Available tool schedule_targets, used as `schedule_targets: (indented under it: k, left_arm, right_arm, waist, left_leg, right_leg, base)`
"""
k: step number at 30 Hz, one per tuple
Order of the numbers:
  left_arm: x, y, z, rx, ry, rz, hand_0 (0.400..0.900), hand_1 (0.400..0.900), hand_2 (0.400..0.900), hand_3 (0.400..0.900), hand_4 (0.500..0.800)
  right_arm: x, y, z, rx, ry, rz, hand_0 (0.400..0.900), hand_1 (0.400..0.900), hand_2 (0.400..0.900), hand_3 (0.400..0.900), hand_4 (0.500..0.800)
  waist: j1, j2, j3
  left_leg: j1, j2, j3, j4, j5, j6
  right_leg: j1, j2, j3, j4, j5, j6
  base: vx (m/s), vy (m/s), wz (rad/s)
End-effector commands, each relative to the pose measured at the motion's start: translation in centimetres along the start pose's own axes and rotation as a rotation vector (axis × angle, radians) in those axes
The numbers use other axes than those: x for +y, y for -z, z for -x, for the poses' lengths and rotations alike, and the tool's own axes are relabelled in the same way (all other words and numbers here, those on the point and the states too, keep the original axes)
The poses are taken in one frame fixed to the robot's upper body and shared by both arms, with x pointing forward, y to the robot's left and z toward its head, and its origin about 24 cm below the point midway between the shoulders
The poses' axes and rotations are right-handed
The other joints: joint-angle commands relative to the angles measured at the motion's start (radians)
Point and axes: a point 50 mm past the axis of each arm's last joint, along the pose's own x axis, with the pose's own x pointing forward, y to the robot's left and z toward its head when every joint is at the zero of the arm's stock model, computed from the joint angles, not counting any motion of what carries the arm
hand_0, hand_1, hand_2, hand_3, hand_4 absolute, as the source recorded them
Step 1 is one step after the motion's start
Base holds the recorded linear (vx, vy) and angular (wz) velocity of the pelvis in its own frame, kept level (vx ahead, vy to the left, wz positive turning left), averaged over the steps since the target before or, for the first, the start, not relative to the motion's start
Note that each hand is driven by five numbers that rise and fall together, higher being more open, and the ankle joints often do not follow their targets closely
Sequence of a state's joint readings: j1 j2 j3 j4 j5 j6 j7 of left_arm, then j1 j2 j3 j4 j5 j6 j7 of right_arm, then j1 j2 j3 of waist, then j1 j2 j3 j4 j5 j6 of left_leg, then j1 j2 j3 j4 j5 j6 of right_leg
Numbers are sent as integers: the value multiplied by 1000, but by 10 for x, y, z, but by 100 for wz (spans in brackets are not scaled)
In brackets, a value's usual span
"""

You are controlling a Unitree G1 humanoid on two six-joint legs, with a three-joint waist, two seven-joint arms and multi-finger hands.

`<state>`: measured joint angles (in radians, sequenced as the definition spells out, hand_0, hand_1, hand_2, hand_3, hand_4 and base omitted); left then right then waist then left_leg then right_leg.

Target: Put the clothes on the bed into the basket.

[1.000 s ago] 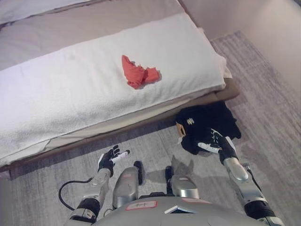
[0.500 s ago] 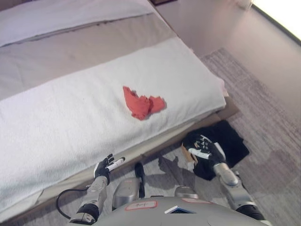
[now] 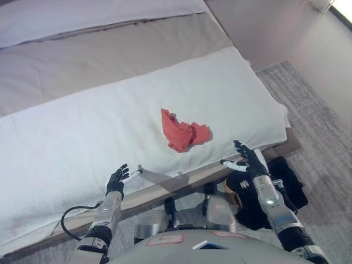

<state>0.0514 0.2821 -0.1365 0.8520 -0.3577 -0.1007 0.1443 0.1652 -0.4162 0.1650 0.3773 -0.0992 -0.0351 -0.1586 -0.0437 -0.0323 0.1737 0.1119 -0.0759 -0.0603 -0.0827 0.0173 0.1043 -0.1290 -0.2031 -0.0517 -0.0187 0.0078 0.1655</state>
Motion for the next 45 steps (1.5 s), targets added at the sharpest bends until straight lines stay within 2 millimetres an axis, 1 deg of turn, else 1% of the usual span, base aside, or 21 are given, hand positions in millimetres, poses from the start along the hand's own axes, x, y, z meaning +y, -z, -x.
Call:
schedule_targets:
  k: [1, 4, 6, 8, 11, 14, 16, 20, 21, 22, 24, 26, 28, 30, 31, 33, 39, 42, 43, 44, 45]
  left_arm:
    - [8, -33, -4, -158, -34, -33, 900, 900, 900, 900, 800]
    - [6, -31, -5, -150, -29, -26, 900, 900, 900, 900, 800]
    - [3, -35, -6, -160, -13, -49, 900, 900, 900, 900, 800]
    - [-1, -37, -7, -168, -7, -43, 900, 900, 900, 900, 800]
    - [-10, -46, -8, -194, 10, -42, 900, 900, 900, 900, 800]
    - [-18, -55, -10, -216, 27, -42, 900, 900, 900, 900, 800]
    - [-23, -63, -11, -239, 35, -33, 900, 900, 900, 900, 800]
    - [-33, -75, -14, -260, 43, -29, 900, 900, 900, 900, 800]
    - [-33, -75, -15, -260, 42, -28, 900, 900, 900, 900, 800]
    - [-37, -80, -16, -272, 49, -34, 900, 900, 900, 900, 800]
    - [-40, -83, -17, -274, 51, -45, 900, 900, 900, 900, 800]
    - [-41, -85, -17, -279, 50, -42, 900, 900, 900, 900, 800]
    - [-44, -92, -18, -299, 51, -35, 900, 900, 900, 900, 800]
    - [-44, -93, -18, -301, 44, -29, 900, 900, 900, 900, 800]
    - [-44, -95, -19, -302, 41, -28, 900, 900, 900, 900, 800]
    - [-44, -99, -20, -310, 35, -17, 900, 900, 900, 900, 800]
    - [-44, -105, -21, -320, 24, 0, 900, 900, 900, 900, 800]
    - [-46, -110, -21, -336, 33, 2, 900, 900, 900, 900, 800]
    - [-48, -115, -21, -352, 38, 2, 900, 900, 900, 900, 800]
    - [-48, -115, -21, -352, 38, 2, 900, 900, 900, 900, 800]
    - [-47, -119, -21, -362, 41, -2, 900, 900, 900, 900, 800]
  right_arm:
    - [-54, -54, -14, -244, 226, 149, 900, 900, 900, 900, 800]
    - [-74, -63, -16, -275, 289, 278, 900, 900, 900, 900, 800]
    - [-87, -71, -20, -290, 325, 383, 900, 900, 900, 900, 800]
    - [-94, -80, -24, -307, 360, 436, 900, 900, 900, 900, 800]
    - [-98, -105, -31, -375, 383, 473, 900, 900, 900, 900, 800]
    - [-97, -131, -38, -452, 392, 463, 900, 900, 900, 900, 800]
    - [-94, -152, -43, -514, 387, 435, 900, 900, 900, 900, 800]
    - [-88, -177, -52, -564, 383, 399, 900, 900, 900, 900, 800]
    - [-88, -178, -52, -566, 384, 398, 900, 900, 900, 900, 800]
    - [-87, -185, -56, -570, 382, 382, 900, 900, 900, 900, 800]
    - [-84, -193, -62, -571, 375, 367, 900, 900, 900, 900, 800]
    - [-83, -197, -63, -577, 375, 356, 900, 900, 900, 900, 800]
    - [-80, -205, -68, -574, 367, 314, 900, 900, 900, 900, 800]
    - [-81, -209, -69, -577, 368, 290, 900, 900, 900, 900, 800]
    - [-77, -210, -72, -570, 347, 240, 900, 900, 900, 900, 800]
    - [-72, -212, -73, -570, 333, 211, 900, 900, 900, 900, 800]
    - [-61, -218, -76, -572, 301, 181, 900, 900, 900, 900, 800]
    - [-59, -229, -76, -598, 285, 179, 900, 900, 900, 900, 800]
    - [-57, -235, -78, -605, 257, 188, 900, 900, 900, 900, 800]
    - [-57, -235, -78, -605, 257, 188, 900, 900, 900, 900, 800]
    - [-55, -241, -78, -618, 221, 194, 900, 900, 900, 900, 800]
  waist:
    - [13, -6, -45]
    - [13, -1, -50]
    - [20, 0, -45]
    - [21, 3, -38]
    - [31, 6, -16]
    - [41, 3, 16]
    - [50, -2, 60]
    - [64, -13, 110]
    - [63, -13, 109]
    - [71, -18, 134]
    - [78, -19, 152]
    - [79, -20, 161]
    - [92, -17, 196]
    - [95, -17, 207]
    - [103, -18, 228]
    - [106, -20, 243]
    - [132, -21, 289]
    - [146, -26, 307]
    - [155, -28, 316]
    - [155, -28, 316]
    - [160, -31, 320]
  left_leg:
    - [-26, 10, -31, -5, -57, -78]
    - [-41, 35, -62, -5, -56, -92]
    - [-57, 50, -85, -5, -54, -103]
    - [-69, 58, -100, -5, -50, -108]
    - [-99, 67, -113, -5, -41, -115]
    - [-134, 76, -114, -4, -30, -119]
    - [-170, 78, -112, 8, -23, -121]
    - [-244, 71, -109, 46, -18, -123]
    - [-247, 70, -109, 48, -19, -123]
    - [-280, 67, -108, 59, -13, -126]
    - [-307, 66, -109, 63, -6, -128]
    - [-319, 66, -110, 64, -2, -128]
    - [-361, 63, -117, 73, 10, -130]
    - [-374, 59, -119, 77, 13, -131]
    - [-395, 58, -125, 85, 16, -129]
    - [-413, 54, -128, 95, 18, -129]
    - [-454, 36, -152, 115, 24, -125]
    - [-469, 31, -160, 122, 25, -126]
    - [-479, 28, -163, 129, 25, -125]
    - [-480, 28, -163, 129, 25, -125]
    - [-484, 27, -166, 132, 26, -126]
  right_leg:
    - [51, 29, -31, -6, 101, -21]
    - [51, 41, -71, 34, 67, -34]
    - [47, 47, -90, 48, 42, -44]
    - [40, 51, -107, 61, 32, -49]
    - [22, 54, -129, 66, 24, -52]
    - [-13, 57, -140, 84, 15, -56]
    - [-51, 56, -141, 108, 12, -59]
    - [-107, 50, -147, 130, 16, -60]
    - [-109, 50, -147, 131, 15, -60]
    - [-132, 45, -153, 137, 19, -59]
    - [-155, 39, -160, 144, 21, -59]
    - [-164, 35, -162, 147, 22, -59]
    - [-199, 21, -173, 164, 25, -59]
    - [-211, 17, -175, 172, 25, -59]
    - [-230, 9, -180, 185, 25, -59]
    - [-241, 1, -183, 194, 24, -57]
    - [-253, -17, -210, 207, 25, -53]
    - [-253, -19, -220, 205, 26, -50]
    - [-260, -20, -226, 210, 28, -50]
    - [-260, -20, -226, 210, 28, -50]
    - [-262, -20, -228, 211, 27, -50]
  base:
    - [193, -179, 54]
    - [137, -162, 56]
    - [80, -150, 58]
    - [53, -111, 44]
    - [-11, -79, 25]
    - [-58, -42, 12]
    - [-131, -12, 10]
    - [-86, 14, 10]
    - [-74, 35, 19]
    - [-77, 44, 22]
    - [-72, 51, 22]
    - [-46, 42, 13]
    - [-100, 72, 24]
    - [-75, 70, 20]
    - [-70, 69, 19]
    - [-57, 54, 21]
    - [-25, 47, 24]
    - [-15, 33, 14]
    - [-23, 36, 12]
    - [-19, 20, 13]
    - [-9, -6, 16]
